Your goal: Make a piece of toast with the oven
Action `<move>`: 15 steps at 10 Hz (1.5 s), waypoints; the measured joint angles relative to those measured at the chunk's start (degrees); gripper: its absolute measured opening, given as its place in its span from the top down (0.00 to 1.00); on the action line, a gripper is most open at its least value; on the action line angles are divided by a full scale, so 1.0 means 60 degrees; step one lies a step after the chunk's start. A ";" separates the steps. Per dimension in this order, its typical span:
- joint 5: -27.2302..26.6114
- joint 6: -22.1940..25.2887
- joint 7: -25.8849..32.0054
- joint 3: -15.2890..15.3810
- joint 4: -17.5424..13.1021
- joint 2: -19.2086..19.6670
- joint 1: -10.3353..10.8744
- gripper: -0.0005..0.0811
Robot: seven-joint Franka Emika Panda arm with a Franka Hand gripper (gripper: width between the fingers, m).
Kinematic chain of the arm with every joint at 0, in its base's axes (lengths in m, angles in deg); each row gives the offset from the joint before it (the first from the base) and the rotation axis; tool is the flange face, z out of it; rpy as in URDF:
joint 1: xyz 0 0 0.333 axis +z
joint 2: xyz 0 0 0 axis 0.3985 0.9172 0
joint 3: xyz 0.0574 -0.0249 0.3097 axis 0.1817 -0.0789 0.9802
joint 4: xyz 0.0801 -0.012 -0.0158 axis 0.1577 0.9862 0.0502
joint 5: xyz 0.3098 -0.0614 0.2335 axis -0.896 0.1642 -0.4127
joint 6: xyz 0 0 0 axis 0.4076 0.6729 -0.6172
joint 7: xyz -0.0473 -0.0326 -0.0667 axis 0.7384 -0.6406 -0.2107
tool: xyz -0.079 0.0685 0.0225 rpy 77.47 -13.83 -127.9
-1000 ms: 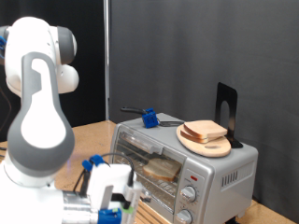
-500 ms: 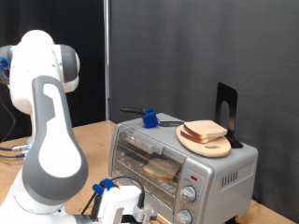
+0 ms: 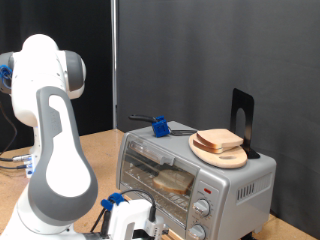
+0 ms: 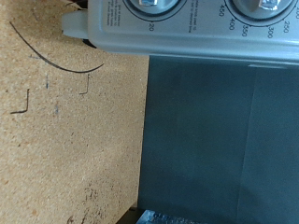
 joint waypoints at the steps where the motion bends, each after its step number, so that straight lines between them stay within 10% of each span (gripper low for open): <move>1: -0.0002 -0.0091 0.0005 0.0047 0.0060 0.0000 0.0063 0.00; 15: -0.0205 -0.1331 0.0988 0.0666 0.1656 -0.0423 0.0888 0.00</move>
